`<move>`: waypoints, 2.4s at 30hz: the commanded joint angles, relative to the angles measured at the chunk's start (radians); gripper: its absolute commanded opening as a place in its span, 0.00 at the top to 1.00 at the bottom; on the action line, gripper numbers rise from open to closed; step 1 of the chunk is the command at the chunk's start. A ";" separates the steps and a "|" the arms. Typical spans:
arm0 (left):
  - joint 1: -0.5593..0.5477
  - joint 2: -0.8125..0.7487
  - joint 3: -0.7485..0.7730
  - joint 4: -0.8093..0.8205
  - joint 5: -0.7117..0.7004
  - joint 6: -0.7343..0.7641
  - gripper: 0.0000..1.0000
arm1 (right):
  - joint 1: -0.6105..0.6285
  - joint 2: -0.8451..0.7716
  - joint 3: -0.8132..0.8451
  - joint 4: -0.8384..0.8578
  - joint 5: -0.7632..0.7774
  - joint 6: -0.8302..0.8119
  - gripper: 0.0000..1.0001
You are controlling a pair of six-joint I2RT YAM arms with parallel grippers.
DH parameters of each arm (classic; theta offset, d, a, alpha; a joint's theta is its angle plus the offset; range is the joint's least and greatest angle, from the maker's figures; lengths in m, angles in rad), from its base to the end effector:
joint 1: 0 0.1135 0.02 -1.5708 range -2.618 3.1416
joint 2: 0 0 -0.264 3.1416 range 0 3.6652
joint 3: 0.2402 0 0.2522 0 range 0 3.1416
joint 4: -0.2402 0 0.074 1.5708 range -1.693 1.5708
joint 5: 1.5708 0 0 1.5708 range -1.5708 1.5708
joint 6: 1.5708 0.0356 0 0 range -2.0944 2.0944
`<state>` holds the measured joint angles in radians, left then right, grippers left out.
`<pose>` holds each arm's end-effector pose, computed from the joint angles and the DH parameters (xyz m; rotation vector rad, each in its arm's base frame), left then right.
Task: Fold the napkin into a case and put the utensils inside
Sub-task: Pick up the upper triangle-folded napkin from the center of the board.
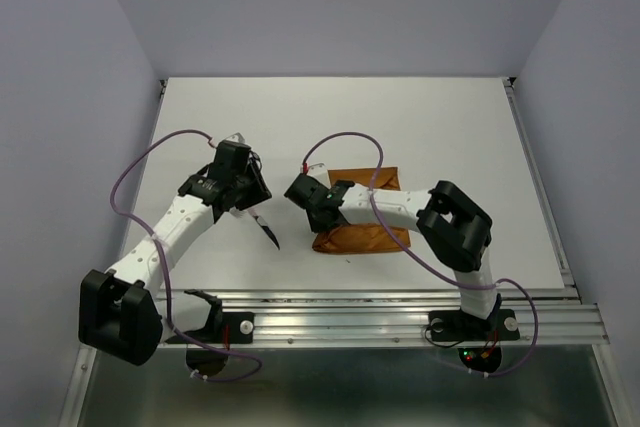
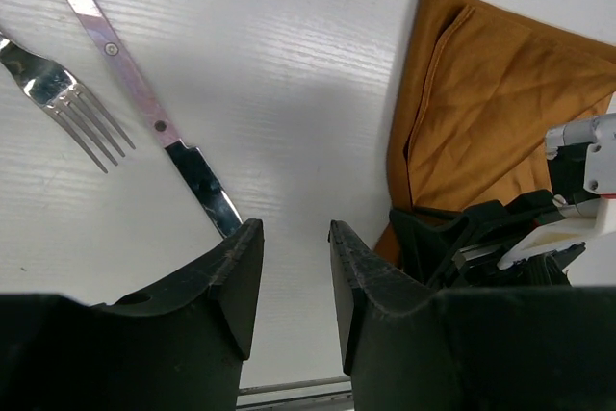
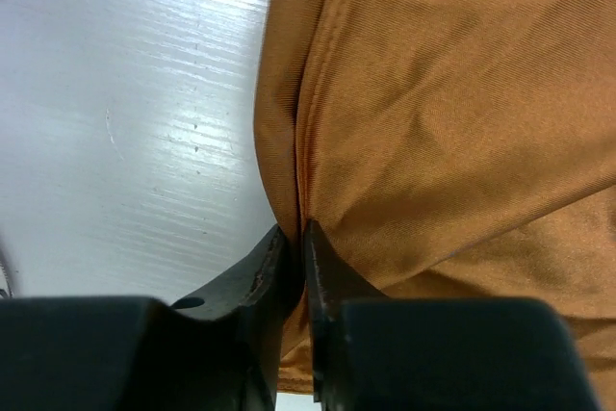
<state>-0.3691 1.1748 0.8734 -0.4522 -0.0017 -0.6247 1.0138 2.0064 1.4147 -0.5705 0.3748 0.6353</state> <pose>0.2330 -0.0901 0.2666 -0.3039 2.3580 -0.4889 0.2282 0.3418 0.1677 -0.3878 2.5665 0.0607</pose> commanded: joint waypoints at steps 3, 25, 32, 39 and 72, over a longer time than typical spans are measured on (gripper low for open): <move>0.002 0.071 -0.002 0.044 0.117 0.042 0.48 | 0.020 -0.067 -0.078 0.075 -0.017 -0.017 0.94; -0.137 0.407 -0.056 0.552 0.359 -0.228 0.23 | 0.020 -0.448 -0.565 0.363 -0.125 -0.060 0.97; -0.197 0.488 -0.030 0.578 0.330 -0.271 0.26 | 0.020 -0.483 -0.582 0.366 -0.109 -0.031 0.97; -0.205 0.513 -0.039 0.603 0.319 -0.293 0.30 | 0.020 -0.540 -0.609 0.366 -0.093 -0.039 0.97; -0.222 0.468 -0.019 0.557 0.239 -0.351 1.00 | 0.074 -0.574 -0.539 0.173 -0.005 -0.014 0.38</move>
<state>-0.5880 1.7016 0.8368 0.1169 0.2584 -0.9680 1.0569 1.4437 0.8463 -0.3527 0.2958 0.6010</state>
